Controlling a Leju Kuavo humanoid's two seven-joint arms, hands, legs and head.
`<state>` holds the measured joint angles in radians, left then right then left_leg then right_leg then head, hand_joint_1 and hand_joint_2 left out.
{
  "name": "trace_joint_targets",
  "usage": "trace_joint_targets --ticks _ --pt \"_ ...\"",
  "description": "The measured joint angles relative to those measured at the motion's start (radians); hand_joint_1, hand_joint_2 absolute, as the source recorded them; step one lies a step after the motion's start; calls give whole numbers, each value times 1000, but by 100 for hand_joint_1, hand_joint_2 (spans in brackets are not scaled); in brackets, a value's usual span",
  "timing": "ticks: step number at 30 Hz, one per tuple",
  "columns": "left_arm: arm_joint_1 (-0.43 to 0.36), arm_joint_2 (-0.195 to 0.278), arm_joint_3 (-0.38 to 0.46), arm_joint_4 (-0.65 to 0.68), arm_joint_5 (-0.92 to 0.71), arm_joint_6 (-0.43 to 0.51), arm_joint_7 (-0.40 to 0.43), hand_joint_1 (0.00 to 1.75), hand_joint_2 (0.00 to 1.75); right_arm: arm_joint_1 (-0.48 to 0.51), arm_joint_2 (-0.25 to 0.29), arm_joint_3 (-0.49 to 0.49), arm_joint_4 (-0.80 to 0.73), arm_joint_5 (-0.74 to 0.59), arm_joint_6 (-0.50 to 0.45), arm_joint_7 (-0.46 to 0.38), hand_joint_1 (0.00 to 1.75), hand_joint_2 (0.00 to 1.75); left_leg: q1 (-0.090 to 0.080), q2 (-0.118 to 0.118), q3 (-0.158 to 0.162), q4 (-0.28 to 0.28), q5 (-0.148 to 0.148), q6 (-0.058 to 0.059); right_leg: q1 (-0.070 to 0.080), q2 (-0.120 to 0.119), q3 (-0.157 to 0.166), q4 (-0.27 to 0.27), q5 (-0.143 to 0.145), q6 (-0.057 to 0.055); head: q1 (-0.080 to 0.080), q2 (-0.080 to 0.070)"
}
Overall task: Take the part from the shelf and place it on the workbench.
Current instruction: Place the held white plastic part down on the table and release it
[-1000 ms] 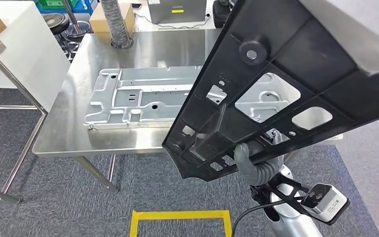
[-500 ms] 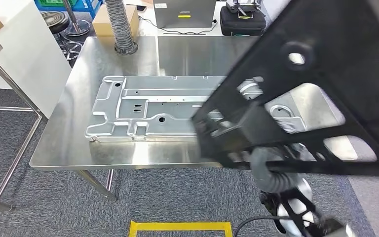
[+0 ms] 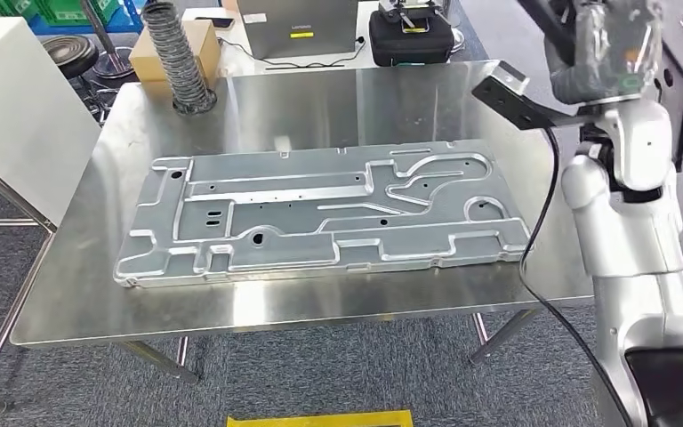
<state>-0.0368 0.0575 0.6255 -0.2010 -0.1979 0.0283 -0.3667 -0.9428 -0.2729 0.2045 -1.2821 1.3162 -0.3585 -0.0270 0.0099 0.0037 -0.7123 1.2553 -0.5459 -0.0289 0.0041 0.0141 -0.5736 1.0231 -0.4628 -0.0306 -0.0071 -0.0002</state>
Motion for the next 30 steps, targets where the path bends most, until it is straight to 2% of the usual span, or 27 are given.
trace_joint_targets --ticks 2,3,4,7,9,10,12,13,14,15,16,17,18,19,22,24,25,27,28,29,30 --pt "0 4 3 0 -10 -6 -7 0 175 -75 37 70 104 95 64 22 175 175 -7 2 25 -138 106 17 4 2 16 0 -14 -1 0 0" --pt "-2 8 5 0 -15 -8 -9 0 175 -108 60 108 154 125 92 24 175 175 -12 4 36 -191 144 25 5 4 19 0 -20 1 0 0" --pt "-4 10 6 -1 -20 -10 -11 0 175 -134 81 146 198 142 117 20 175 175 -16 5 41 -221 167 32 5 6 20 -1 -25 5 0 0" --pt "-10 16 7 -3 -37 -11 -7 0 175 -185 149 239 319 145 169 -20 175 175 -16 3 53 -245 172 40 6 3 24 -6 -36 21 -1 0" --pt "-12 17 8 -3 -47 -10 1 0 175 -205 201 287 398 116 176 -56 175 175 -6 3 70 -265 171 45 6 -1 2 41 -62 30 3 0" --pt "-13 17 9 -3 -50 -9 4 0 175 -208 226 307 437 96 172 -74 175 175 -4 3 79 -271 168 46 2 -3 -28 97 -84 35 5 0" --pt "-16 16 13 -3 -54 -6 11 0 175 -201 273 344 512 60 163 -106 175 175 1 1 93 -272 156 45 -8 -5 -110 228 -120 46 7 0" --pt "-16 15 16 -3 -55 -5 13 0 175 -190 295 360 543 46 159 -118 175 175 3 -2 100 -271 149 43 -13 -5 -141 265 -116 50 8 0" --pt "-15 14 19 -3 -55 -5 15 0 175 -177 315 375 572 37 157 -127 175 175 6 -5 109 -270 141 39 -17 -7 -156 265 -92 54 8 0" --pt "-14 14 21 -3 -56 -5 15 0 175 -165 333 388 595 30 157 -133 175 175 9 -9 117 -267 132 35 -21 -8 -151 223 -50 56 8 0" --pt "-13 13 24 -3 -56 -5 14 0 175 -155 349 400 615 24 156 -136 175 175 11 -12 124 -263 123 30 -24 -10 -133 154 2 57 8 0" --pt "-13 12 25 -3 -57 -5 13 0 175 -148 362 412 634 19 156 -138 175 175 10 -14 130 -259 114 24 -23 -12 -110 87 40 56 8 0" --pt "-13 12 27 -3 -59 -5 11 0 175 -142 376 424 650 13 155 -138 175 175 9 -16 133 -256 106 18 -22 -12 -91 34 64 52 7 0" --pt "-12 12 28 -3 -62 -5 7 0 175 -134 388 435 665 7 154 -139 175 175 8 -17 134 -254 101 12 -20 -12 -81 5 71 48 6 0" --pt "-10 11 32 -3 -71 -5 -8 0 175 -103 414 459 700 -25 150 -146 175 175 12 -16 140 -257 89 -7 -16 -10 -72 -11 60 30 5 0" --pt "-9 10 33 -3 -78 -6 -21 0 175 -90 424 465 717 -58 150 -160 175 175 15 -12 127 -216 62 -16 -18 -10 -59 -19 57 16 2 0" --pt "-9 10 35 -3 -82 -6 -30 0 175 -84 428 466 725 -77 153 -169 175 175 15 -11 101 -163 37 -18 -18 -10 -52 -22 54 11 1 0" --pt "-7 10 40 -3 -90 -6 -49 0 175 -73 431 468 741 -108 161 -186 175 175 15 -10 26 -23 -14 -21 -15 -10 -44 -22 47 5 -1 0" --pt "-6 9 42 -3 -94 -6 -60 0 175 -64 431 470 749 -121 166 -193 175 175 15 -10 -6 26 -21 -22 -14 -10 -40 -22 43 4 -1 0" --pt "-4 8 44 -3 -98 -7 -72 0 175 -56 431 472 756 -132 169 -198 175 175 15 -10 -20 37 -9 -22 -13 -9 -35 -22 39 4 -1 0" --pt "-3 7 46 -3 -101 -7 -83 0 175 -49 431 473 762 -143 172 -203 175 175 15 -9 -15 9 22 -20 -12 -7 -30 -21 35 5 -1 0"
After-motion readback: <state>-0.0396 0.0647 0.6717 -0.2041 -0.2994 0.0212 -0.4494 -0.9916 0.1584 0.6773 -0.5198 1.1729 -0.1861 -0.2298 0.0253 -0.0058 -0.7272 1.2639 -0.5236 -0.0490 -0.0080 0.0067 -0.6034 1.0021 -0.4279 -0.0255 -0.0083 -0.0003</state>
